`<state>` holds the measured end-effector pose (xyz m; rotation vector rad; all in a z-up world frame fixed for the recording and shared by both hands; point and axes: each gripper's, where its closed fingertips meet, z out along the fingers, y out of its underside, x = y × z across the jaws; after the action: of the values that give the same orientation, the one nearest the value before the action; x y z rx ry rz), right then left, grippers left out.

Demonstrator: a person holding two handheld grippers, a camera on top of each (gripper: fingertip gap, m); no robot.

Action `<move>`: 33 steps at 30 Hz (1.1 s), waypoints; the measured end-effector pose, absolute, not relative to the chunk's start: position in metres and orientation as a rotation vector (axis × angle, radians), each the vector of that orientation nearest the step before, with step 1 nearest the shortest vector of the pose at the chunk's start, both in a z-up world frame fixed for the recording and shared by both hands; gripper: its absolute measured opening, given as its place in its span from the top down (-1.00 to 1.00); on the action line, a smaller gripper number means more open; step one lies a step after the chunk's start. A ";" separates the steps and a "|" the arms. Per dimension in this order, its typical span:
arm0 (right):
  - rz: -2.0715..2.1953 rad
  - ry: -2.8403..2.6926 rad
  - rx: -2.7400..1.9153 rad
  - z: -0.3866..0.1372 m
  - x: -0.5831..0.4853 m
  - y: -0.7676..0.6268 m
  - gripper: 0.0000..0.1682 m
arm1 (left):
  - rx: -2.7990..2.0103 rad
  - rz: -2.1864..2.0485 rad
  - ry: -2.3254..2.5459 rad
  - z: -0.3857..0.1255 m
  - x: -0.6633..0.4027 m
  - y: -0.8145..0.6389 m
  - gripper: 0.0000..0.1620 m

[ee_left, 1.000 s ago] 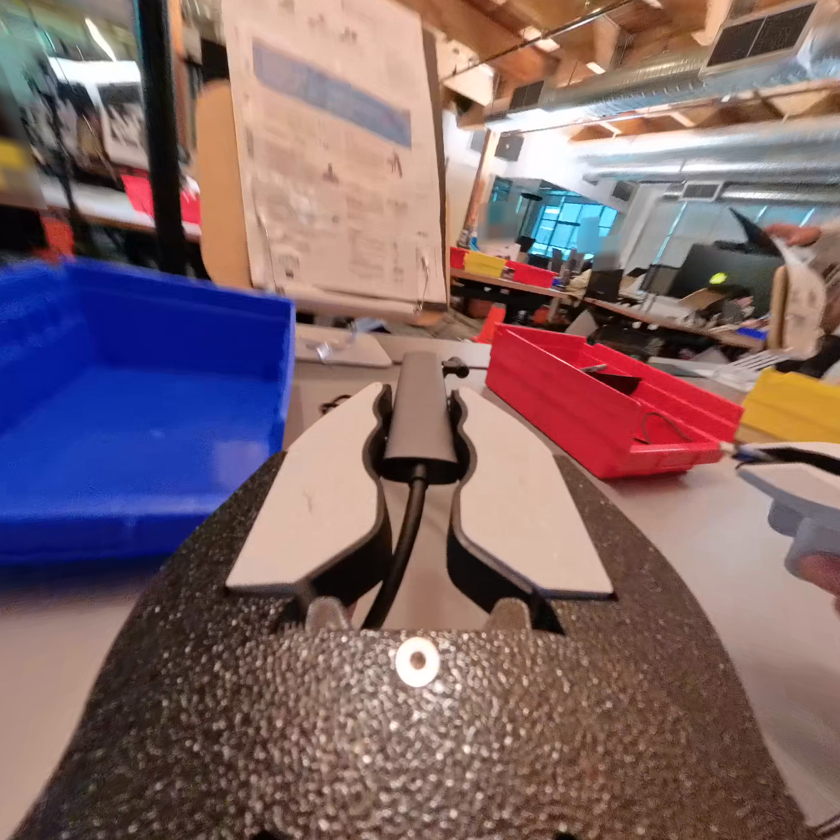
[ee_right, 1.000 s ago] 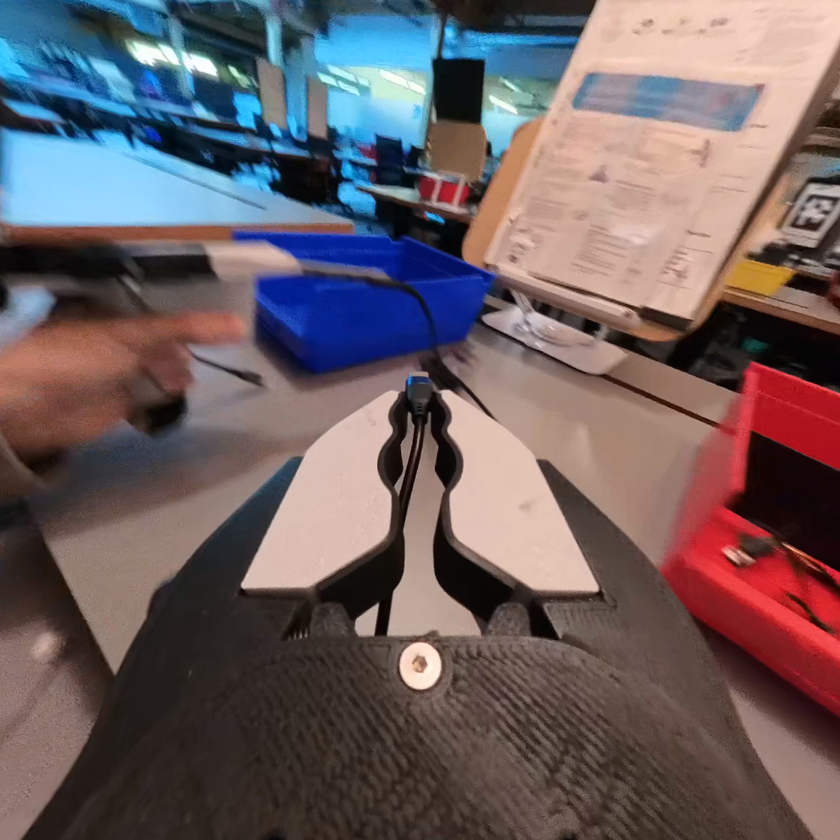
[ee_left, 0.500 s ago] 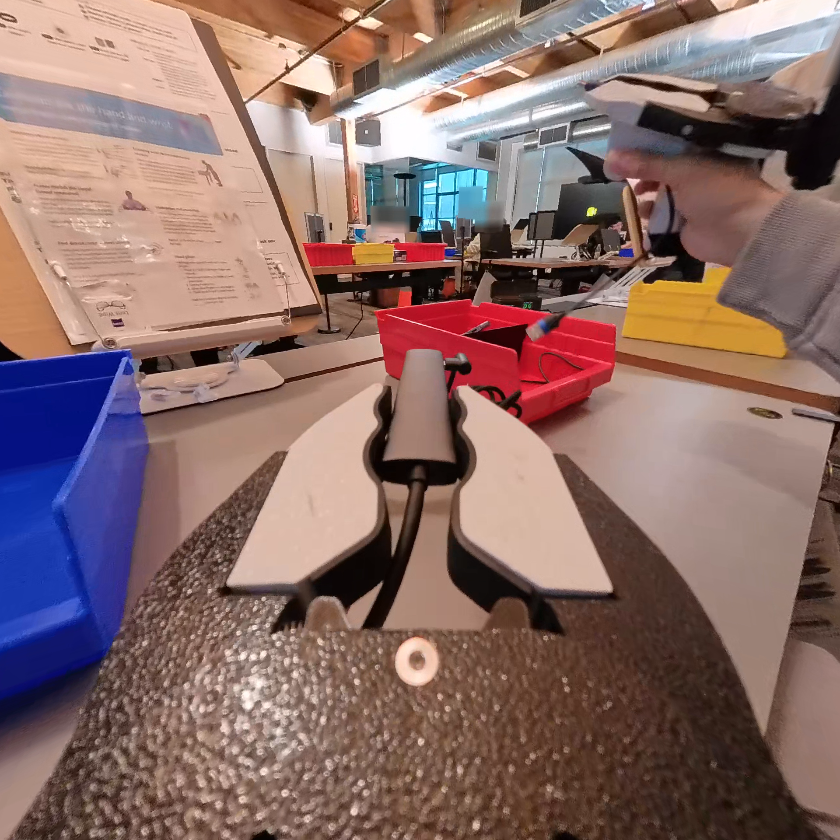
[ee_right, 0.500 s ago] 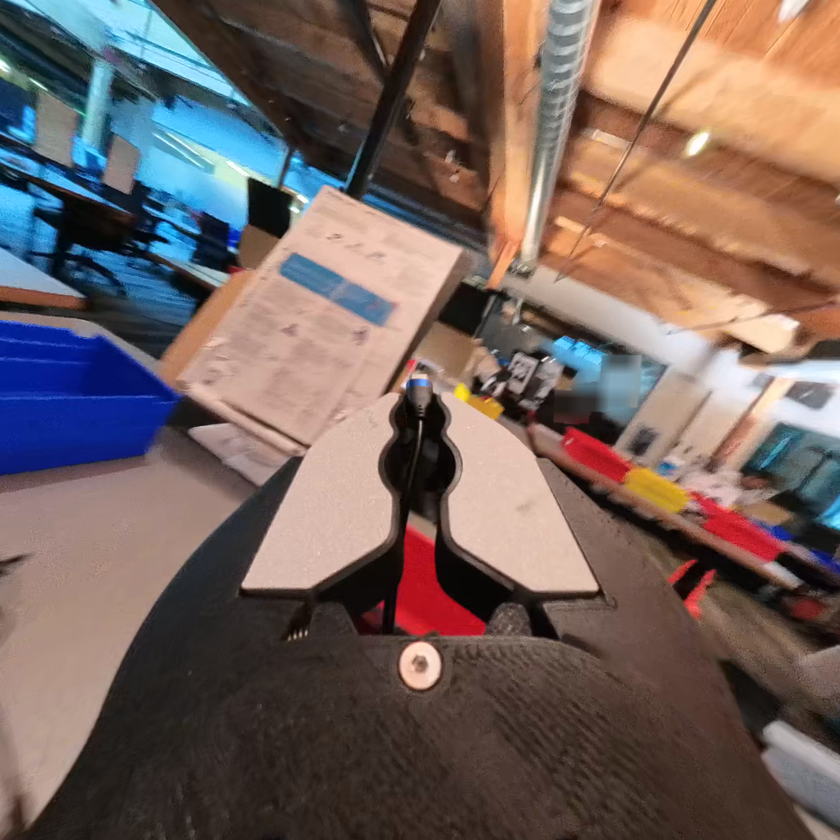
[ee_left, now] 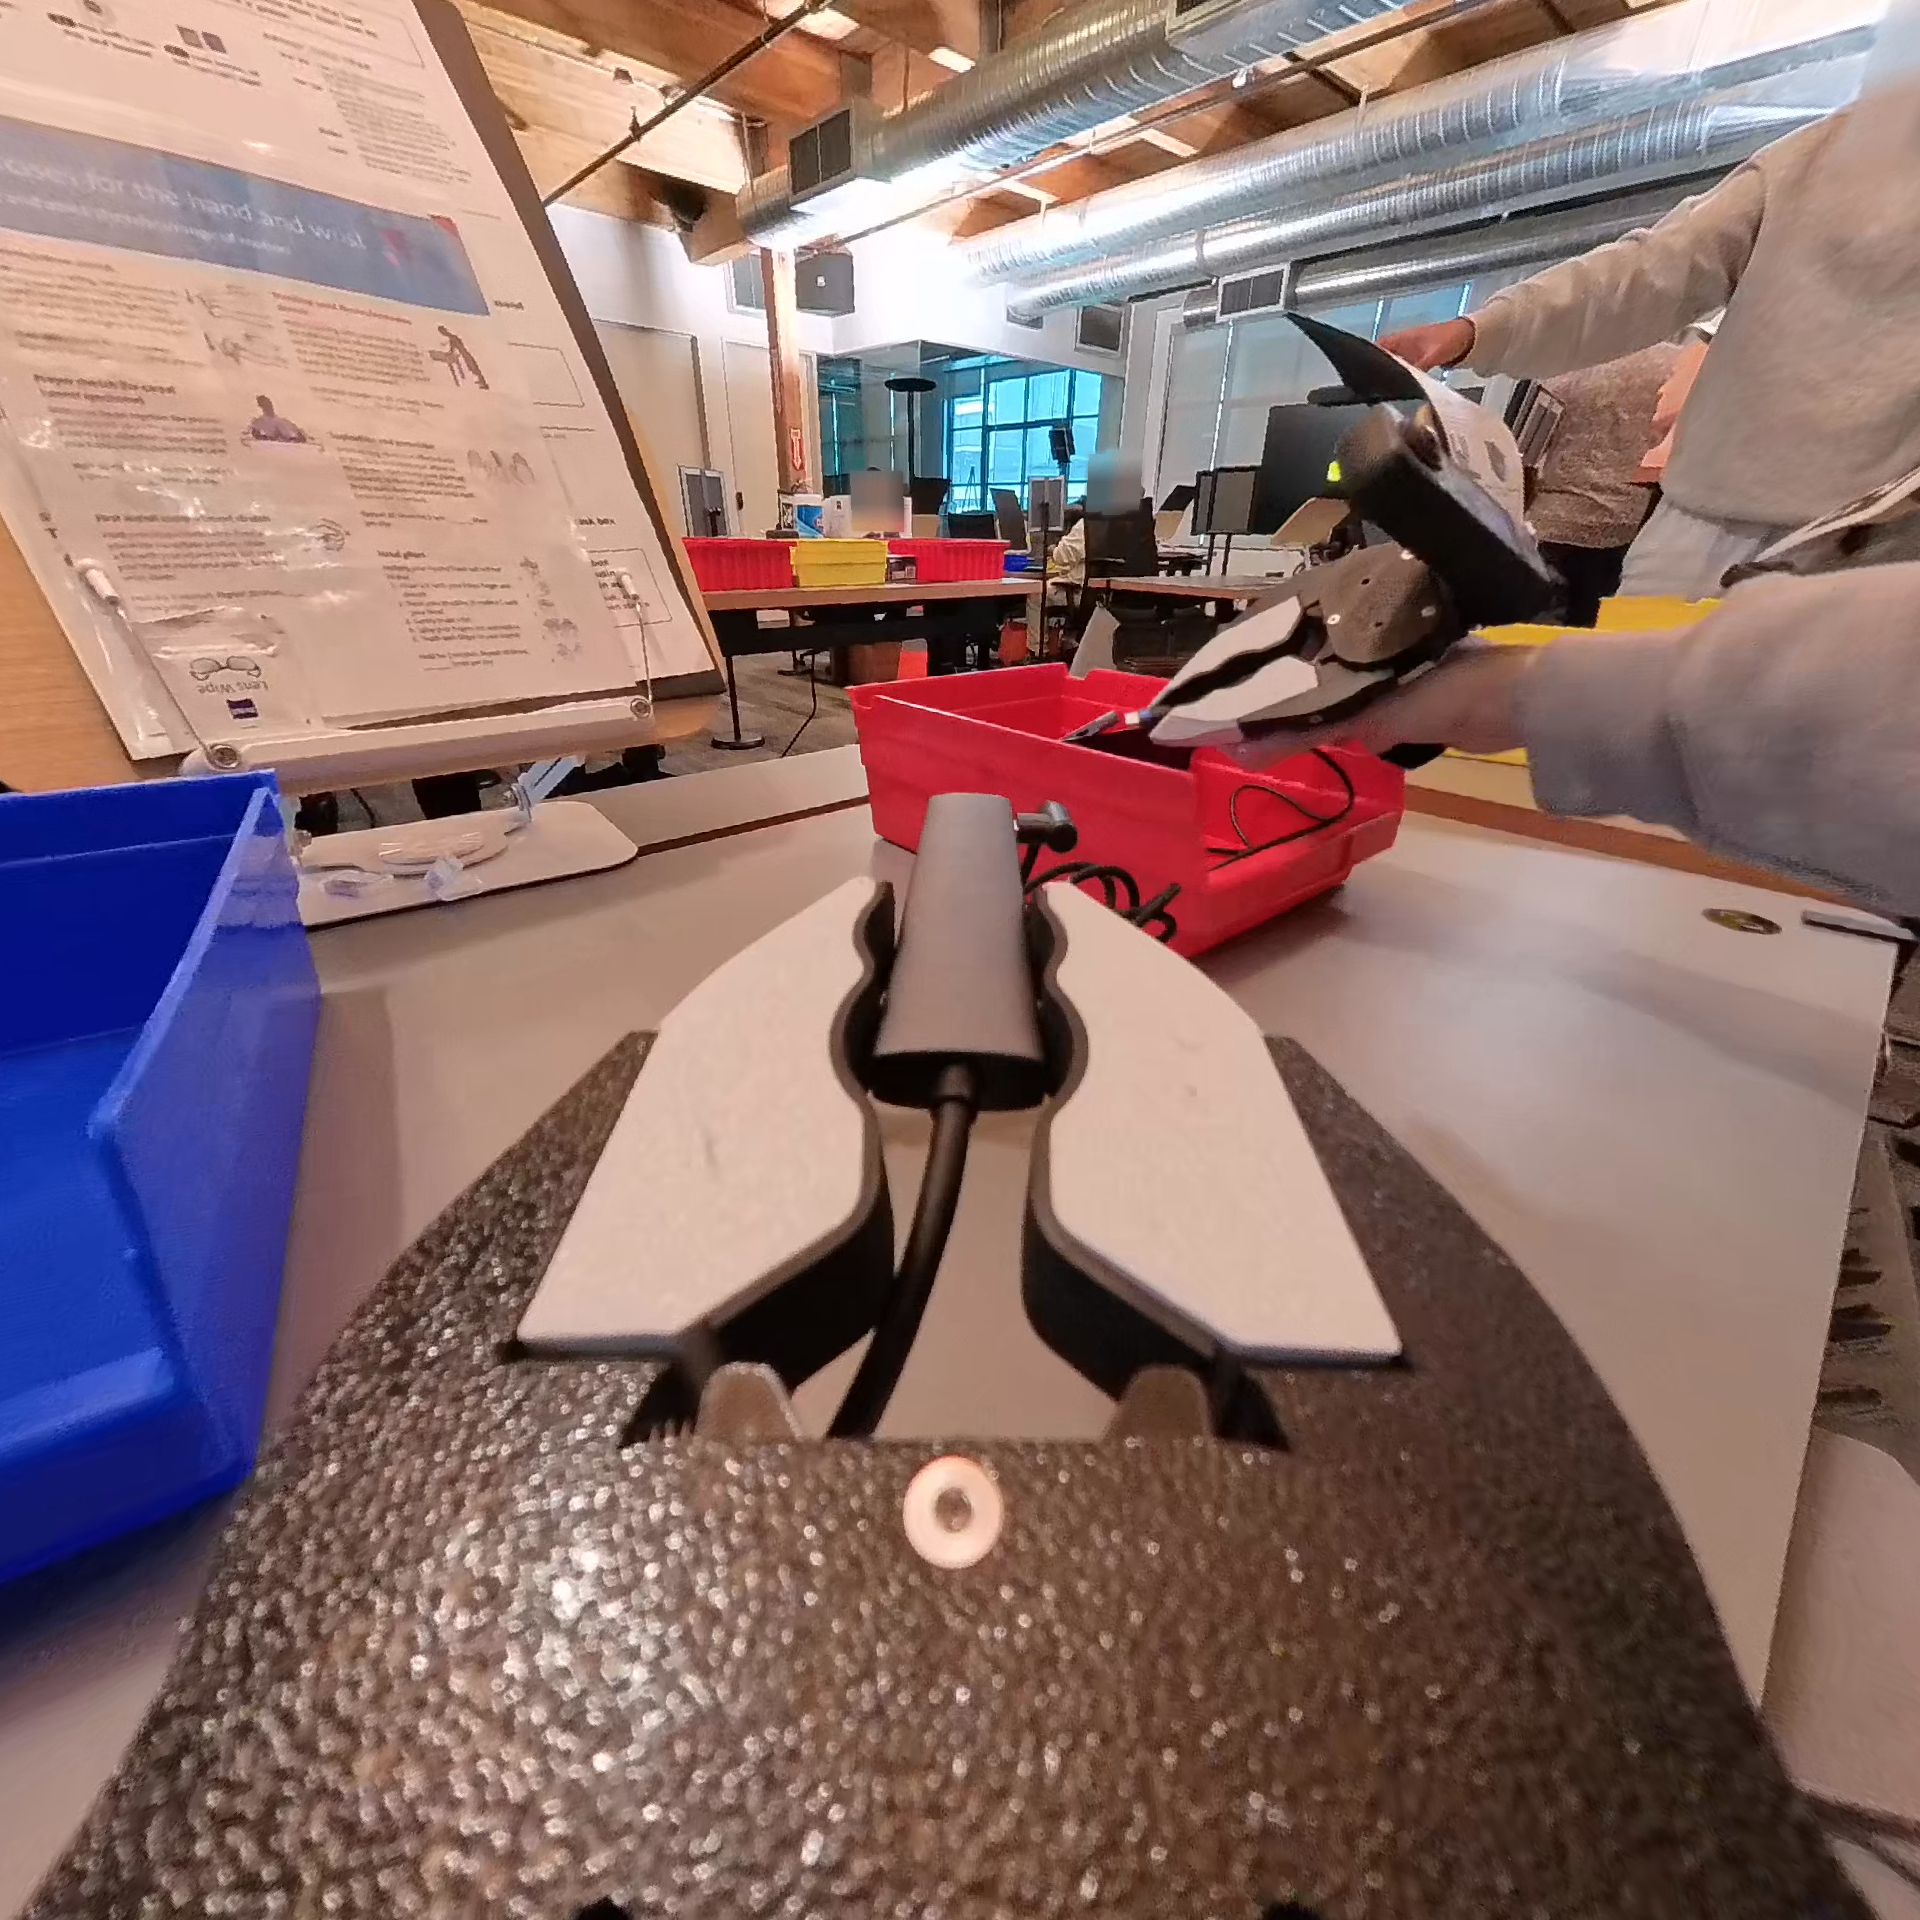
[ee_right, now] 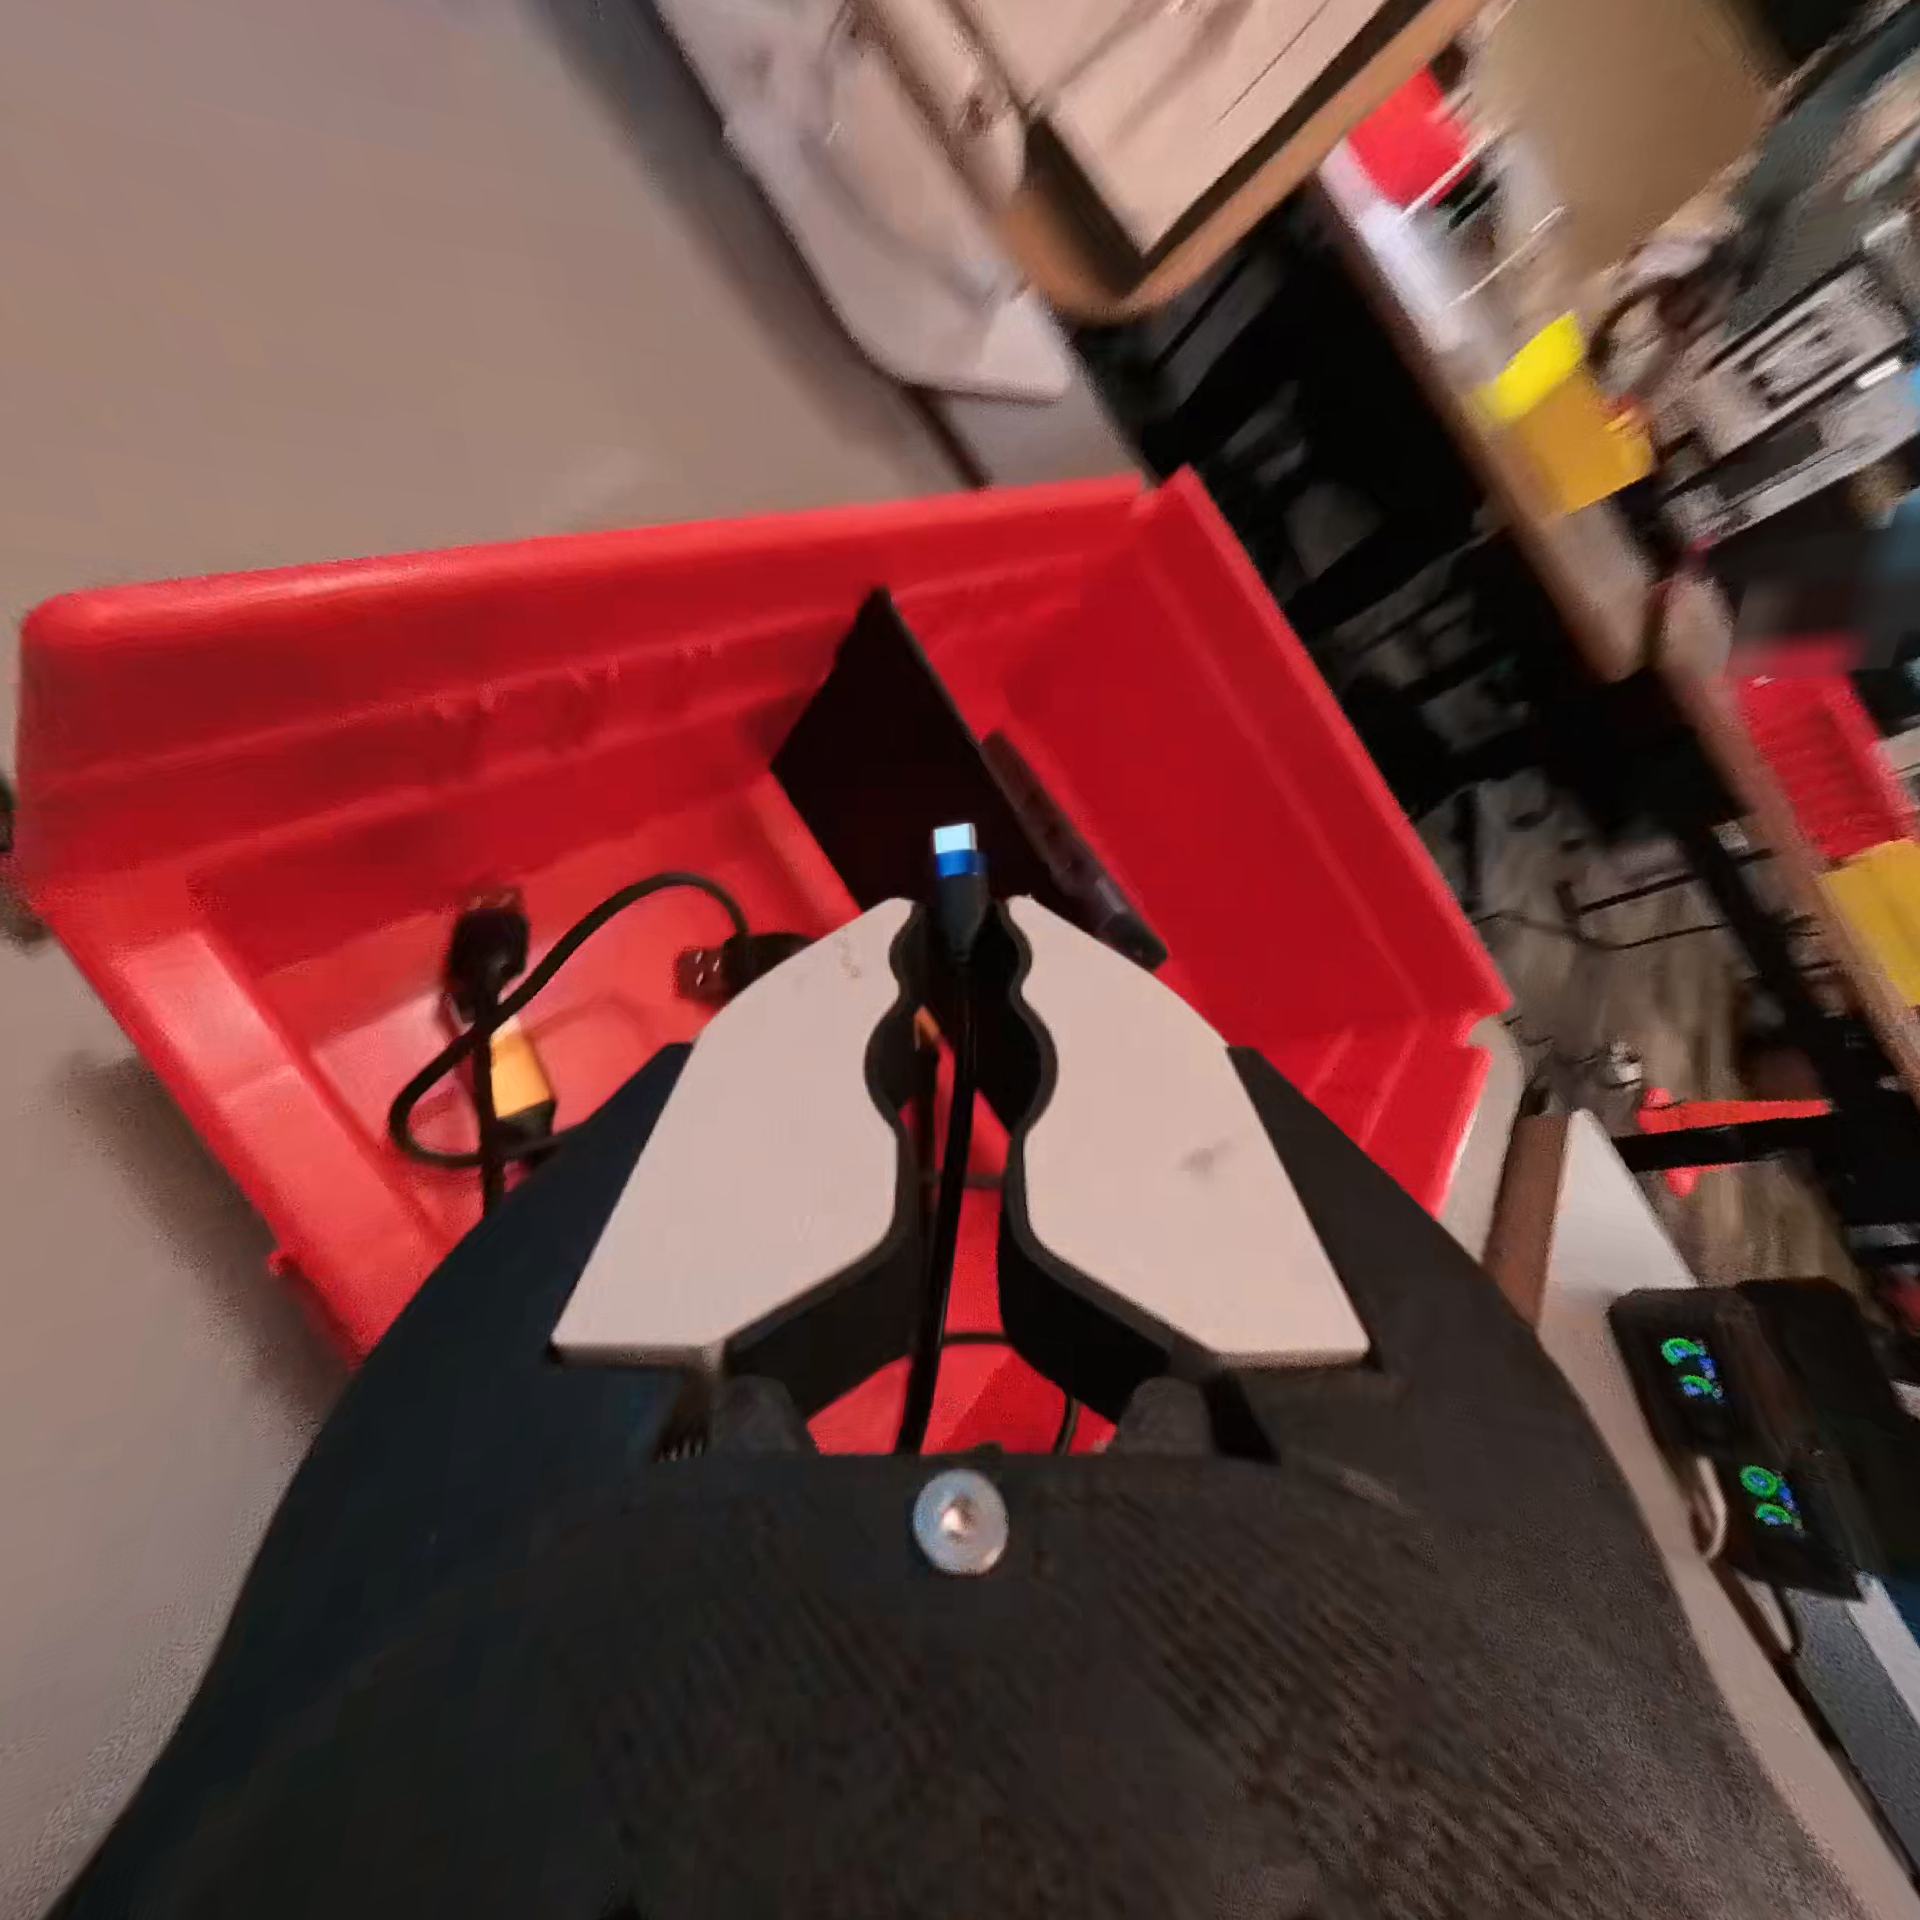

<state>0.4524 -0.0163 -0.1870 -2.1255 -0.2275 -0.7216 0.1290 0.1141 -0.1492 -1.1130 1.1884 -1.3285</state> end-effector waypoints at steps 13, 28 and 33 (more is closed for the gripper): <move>-0.308 0.059 -1.943 -0.117 0.353 -0.008 0.36 | -1.104 -1.343 1.229 -0.153 0.131 0.110 0.70; -0.232 0.133 -1.538 -0.134 0.181 0.058 0.66 | -0.966 -1.205 1.165 -0.141 0.121 0.115 0.70; -0.088 0.217 -1.506 -0.149 0.163 0.085 0.49 | -0.957 -1.180 1.102 -0.140 0.118 0.110 0.70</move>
<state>0.1634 0.0849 -0.1487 -1.5058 0.2166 -0.0880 0.1184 0.1096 -0.1397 -0.9570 1.1016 -1.1799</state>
